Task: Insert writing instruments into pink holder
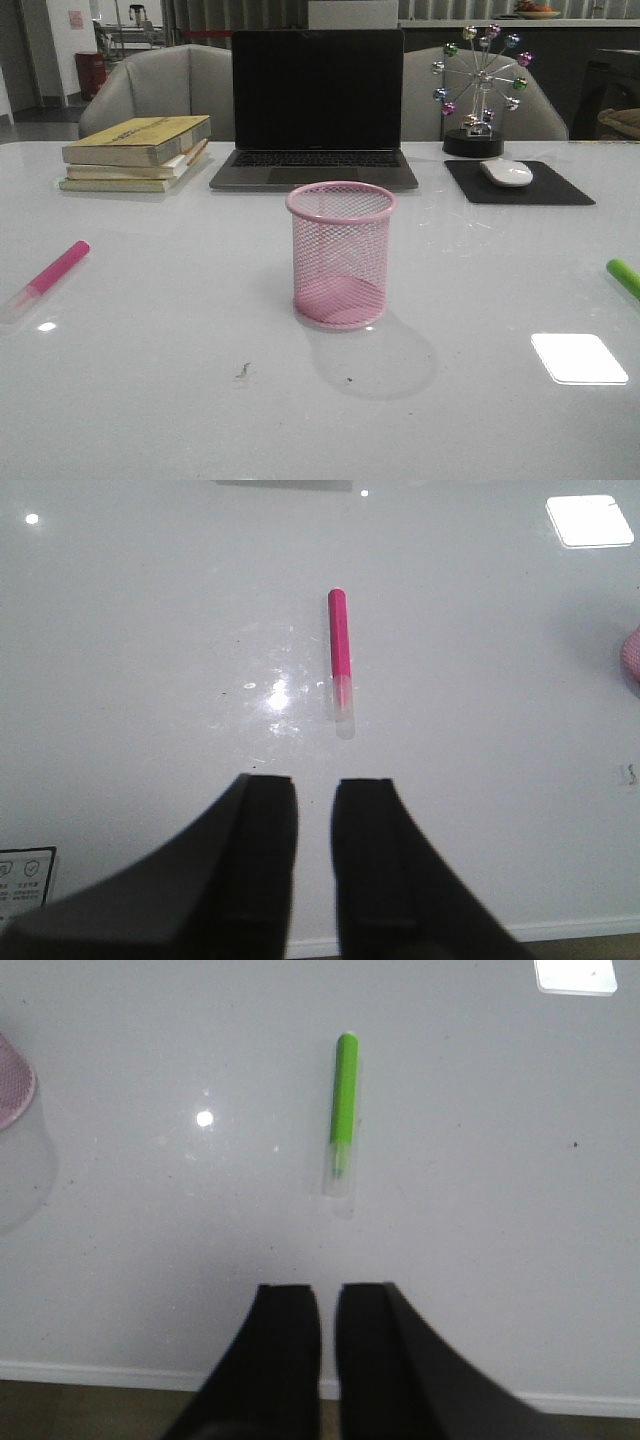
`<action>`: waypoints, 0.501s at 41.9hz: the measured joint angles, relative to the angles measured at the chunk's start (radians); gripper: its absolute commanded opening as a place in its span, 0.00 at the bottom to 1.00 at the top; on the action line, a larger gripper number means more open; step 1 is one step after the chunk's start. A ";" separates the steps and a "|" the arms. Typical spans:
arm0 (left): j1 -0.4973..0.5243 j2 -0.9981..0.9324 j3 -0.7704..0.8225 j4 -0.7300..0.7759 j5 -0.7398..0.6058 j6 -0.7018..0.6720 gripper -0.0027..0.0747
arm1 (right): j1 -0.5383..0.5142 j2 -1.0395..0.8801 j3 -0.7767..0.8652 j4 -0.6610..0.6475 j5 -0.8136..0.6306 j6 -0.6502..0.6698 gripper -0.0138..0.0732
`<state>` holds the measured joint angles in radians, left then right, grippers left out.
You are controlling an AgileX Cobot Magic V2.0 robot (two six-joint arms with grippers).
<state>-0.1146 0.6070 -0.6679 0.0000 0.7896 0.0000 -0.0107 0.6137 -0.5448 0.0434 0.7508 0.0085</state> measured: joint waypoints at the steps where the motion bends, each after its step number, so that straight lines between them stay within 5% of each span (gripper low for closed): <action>1: 0.000 0.003 0.000 0.000 -0.006 0.000 0.71 | 0.000 0.014 0.000 0.000 0.000 0.000 0.74; 5: 0.000 0.005 0.000 0.000 -0.031 0.000 0.85 | 0.000 0.067 0.000 0.000 -0.002 0.000 0.79; 13: -0.040 0.005 0.000 -0.021 -0.058 0.026 0.86 | -0.018 0.214 -0.002 0.002 -0.076 0.026 0.78; 21: -0.211 0.005 0.008 -0.031 -0.068 0.048 0.86 | -0.033 0.432 -0.081 0.009 -0.118 0.041 0.78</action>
<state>-0.3251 0.6123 -0.6597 -0.0310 0.7219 0.0480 -0.0441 1.0456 -0.6262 0.0529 0.6326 0.0495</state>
